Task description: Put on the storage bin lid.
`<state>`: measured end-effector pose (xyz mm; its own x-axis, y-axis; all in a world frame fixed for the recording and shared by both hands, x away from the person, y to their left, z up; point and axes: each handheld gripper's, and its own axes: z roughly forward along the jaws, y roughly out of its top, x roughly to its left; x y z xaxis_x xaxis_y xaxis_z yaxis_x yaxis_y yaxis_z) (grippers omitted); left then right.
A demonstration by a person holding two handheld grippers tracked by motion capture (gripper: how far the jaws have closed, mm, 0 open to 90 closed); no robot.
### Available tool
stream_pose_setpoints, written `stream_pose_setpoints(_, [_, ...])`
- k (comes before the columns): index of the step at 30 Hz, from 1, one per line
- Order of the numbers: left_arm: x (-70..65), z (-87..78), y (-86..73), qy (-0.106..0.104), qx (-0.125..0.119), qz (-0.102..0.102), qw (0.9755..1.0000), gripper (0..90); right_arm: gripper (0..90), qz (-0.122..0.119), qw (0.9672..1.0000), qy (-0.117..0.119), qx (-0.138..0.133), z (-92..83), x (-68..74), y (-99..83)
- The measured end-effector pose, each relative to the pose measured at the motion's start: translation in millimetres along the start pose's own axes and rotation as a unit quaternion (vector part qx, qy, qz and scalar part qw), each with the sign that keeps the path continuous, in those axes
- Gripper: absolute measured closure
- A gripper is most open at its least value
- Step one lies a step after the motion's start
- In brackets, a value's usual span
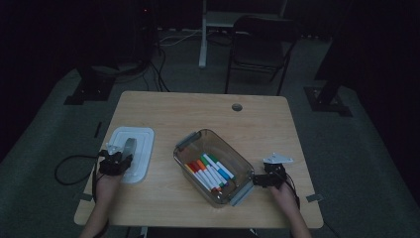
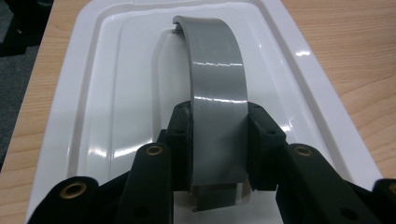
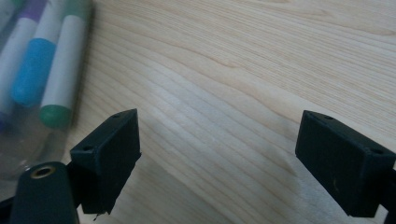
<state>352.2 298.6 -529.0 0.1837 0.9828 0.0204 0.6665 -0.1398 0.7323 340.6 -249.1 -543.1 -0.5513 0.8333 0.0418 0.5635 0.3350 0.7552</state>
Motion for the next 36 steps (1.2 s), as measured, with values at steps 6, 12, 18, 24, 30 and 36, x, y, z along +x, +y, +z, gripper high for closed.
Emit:
stream_pose_setpoints(6, [-2.4,-11.3,-2.4,-0.005,-0.006,-0.004,1.0000,68.2,13.4,-0.010,0.9997,0.023,0.000,-1.8,3.6,-0.1])
stream_pose_setpoints(12, [-6.0,-21.8,-7.0,-0.006,-0.013,0.000,0.9999,68.3,13.0,-0.042,0.9979,0.049,0.005,-0.1,13.6,-0.2])
stream_pose_setpoints(18, [-4.7,-31.2,-12.8,-0.013,-0.018,-0.002,0.9998,68.3,13.6,-0.063,0.9956,0.069,0.008,0.0,20.5,-1.2])
stream_pose_setpoints(24, [-6.5,-45.3,-14.5,-0.022,-0.028,-0.003,0.9994,68.3,13.6,-0.061,0.9935,0.096,0.003,-0.2,28.7,0.2])
stream_pose_setpoints(30, [-10.4,-66.3,-10.3,-0.036,-0.042,0.001,0.9985,68.2,13.0,-0.088,0.9880,0.127,0.001,2.6,47.0,2.0])
stream_pose_setpoints(36, [-15.2,-92.8,-0.9,-0.047,-0.063,0.014,0.9968,68.2,12.9,-0.112,0.9839,0.138,-0.014,3.6,66.2,9.7])
